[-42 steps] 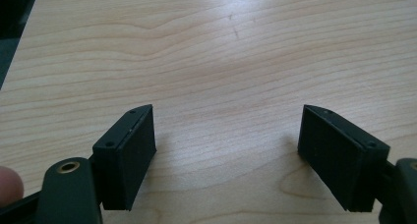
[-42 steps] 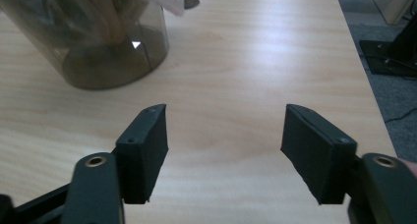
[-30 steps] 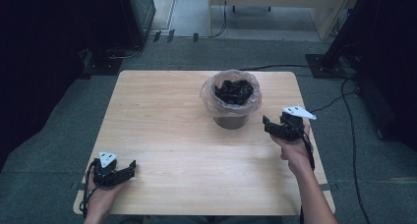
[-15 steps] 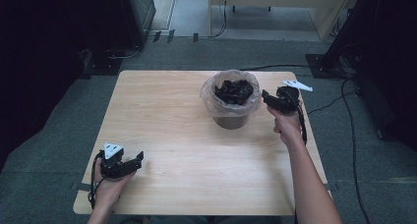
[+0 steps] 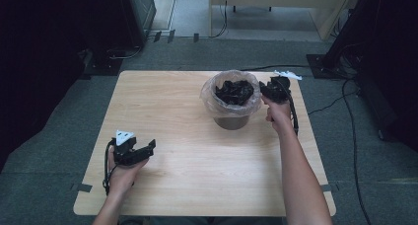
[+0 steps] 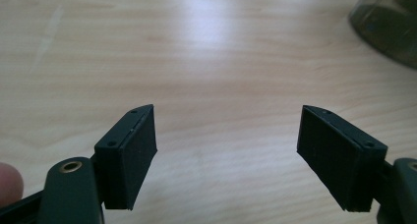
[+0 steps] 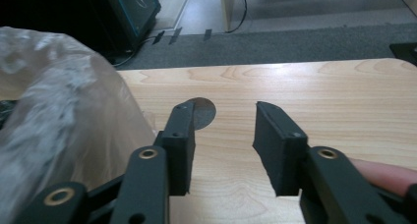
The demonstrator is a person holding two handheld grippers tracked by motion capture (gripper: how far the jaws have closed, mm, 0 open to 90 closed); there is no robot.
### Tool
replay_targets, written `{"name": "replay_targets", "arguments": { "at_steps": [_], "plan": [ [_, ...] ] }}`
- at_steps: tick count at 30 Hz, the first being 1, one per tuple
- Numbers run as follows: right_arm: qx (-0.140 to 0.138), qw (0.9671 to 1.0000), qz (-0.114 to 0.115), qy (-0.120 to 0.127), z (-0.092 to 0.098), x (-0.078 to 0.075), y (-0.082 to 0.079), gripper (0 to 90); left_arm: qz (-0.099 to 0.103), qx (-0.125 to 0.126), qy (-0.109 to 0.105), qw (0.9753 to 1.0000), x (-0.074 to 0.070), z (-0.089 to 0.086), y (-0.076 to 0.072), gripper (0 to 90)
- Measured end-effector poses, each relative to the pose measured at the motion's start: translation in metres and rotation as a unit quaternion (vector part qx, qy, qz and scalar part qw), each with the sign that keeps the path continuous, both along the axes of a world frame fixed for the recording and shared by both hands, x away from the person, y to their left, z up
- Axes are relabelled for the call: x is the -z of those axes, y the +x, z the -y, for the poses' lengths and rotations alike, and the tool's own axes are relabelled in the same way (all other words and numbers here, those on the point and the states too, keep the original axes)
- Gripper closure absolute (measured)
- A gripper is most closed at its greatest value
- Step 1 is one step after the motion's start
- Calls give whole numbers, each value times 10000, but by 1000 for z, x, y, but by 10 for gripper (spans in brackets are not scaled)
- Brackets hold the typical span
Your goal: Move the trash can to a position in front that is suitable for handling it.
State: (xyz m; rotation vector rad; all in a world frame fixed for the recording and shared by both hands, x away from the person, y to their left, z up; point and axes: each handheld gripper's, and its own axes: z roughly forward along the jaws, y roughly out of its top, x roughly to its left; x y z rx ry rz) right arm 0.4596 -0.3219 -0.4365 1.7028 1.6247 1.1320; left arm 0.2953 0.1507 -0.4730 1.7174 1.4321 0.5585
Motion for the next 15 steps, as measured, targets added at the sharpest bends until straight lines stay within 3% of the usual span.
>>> {"name": "replay_targets", "arguments": {
  "at_steps": [5,15],
  "plan": [
    [-72,9998,-69,145,-6,8,8,707,215,136,-7,9997,-16,22,15,224],
    [-353,9985,-40,422,-6,16,4,755,514,20,-62,9987,-35,43,48,238]
  ]
}}
